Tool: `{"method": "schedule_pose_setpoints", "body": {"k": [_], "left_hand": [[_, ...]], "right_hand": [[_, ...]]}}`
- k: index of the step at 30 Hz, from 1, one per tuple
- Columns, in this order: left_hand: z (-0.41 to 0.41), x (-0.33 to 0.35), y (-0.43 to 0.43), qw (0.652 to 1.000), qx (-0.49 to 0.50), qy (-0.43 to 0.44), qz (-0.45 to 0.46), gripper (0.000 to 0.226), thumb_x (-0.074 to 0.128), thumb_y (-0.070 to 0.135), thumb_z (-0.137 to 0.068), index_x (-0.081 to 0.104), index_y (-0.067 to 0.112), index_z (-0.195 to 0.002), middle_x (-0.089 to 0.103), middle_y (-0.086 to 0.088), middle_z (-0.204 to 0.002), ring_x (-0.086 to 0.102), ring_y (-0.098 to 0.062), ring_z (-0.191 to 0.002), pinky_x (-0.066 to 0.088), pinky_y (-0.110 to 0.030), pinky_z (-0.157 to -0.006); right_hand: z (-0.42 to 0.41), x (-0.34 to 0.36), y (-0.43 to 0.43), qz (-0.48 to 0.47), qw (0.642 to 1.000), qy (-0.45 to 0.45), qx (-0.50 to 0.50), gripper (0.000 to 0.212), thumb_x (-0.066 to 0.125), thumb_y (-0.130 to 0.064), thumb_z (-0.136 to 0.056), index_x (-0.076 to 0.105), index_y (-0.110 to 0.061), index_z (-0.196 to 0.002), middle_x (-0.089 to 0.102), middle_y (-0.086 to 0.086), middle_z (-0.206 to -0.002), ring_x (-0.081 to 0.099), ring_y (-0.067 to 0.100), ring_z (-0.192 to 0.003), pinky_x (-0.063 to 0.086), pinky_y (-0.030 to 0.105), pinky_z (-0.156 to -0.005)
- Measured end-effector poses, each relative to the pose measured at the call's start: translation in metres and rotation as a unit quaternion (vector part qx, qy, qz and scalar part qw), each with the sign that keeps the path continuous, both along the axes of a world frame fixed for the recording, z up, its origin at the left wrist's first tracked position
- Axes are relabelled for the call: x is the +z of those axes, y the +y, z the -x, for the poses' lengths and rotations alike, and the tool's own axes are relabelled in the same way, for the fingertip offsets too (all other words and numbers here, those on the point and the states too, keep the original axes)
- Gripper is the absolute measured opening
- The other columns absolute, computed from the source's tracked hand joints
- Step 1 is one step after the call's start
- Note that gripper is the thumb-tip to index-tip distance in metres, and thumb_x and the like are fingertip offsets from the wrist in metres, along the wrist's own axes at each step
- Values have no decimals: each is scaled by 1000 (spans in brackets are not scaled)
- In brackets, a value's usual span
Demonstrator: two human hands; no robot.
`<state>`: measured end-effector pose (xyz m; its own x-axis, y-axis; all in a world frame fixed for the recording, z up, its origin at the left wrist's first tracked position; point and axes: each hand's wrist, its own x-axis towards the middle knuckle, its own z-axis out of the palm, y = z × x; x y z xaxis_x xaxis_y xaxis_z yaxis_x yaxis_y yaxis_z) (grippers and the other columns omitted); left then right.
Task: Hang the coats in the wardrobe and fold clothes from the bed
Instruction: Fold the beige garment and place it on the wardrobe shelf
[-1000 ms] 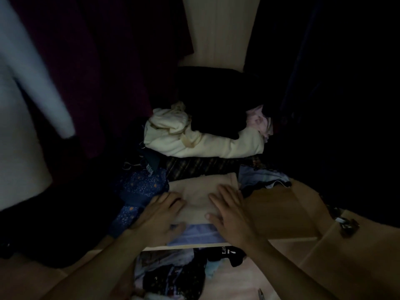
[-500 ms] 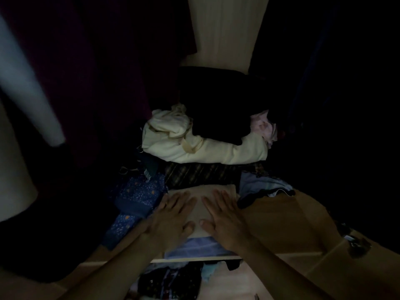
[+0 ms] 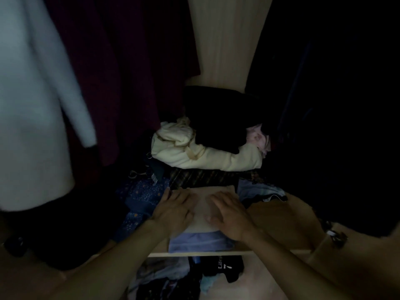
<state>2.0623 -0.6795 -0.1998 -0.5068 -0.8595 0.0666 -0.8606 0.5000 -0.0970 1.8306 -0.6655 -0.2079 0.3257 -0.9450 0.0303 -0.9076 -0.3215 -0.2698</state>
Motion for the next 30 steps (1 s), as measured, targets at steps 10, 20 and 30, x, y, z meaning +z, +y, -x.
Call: {"method": "schedule_pose_setpoints", "body": {"k": [10,20,30], "left_hand": [[4,25,80,998,46,26,37,62,24,50,-102,16,22,-156,18,-3,-162,17,-21,-148,3,-47,-121],[12,69,146,994,61,63,72,62,25,55,-100,23,22,-153,27,-1,-159,26,-21,-142,10,-41,-119],[14,90,248,991,-14,101,91,67,12,59,-96,33,25,-149,37,2,-152,36,-21,-135,25,-37,-112]], "right_hand": [[7,21,63,83,995,-50,-11,70,38,-56,-98,24,-15,-153,13,8,-162,8,24,-149,8,35,-121],[9,60,140,146,988,-37,-25,69,34,-59,-98,23,-19,-153,19,4,-161,14,25,-147,15,39,-119],[8,91,263,209,972,1,-105,65,37,-58,-96,34,-20,-149,31,7,-156,23,26,-145,24,44,-117]]}}
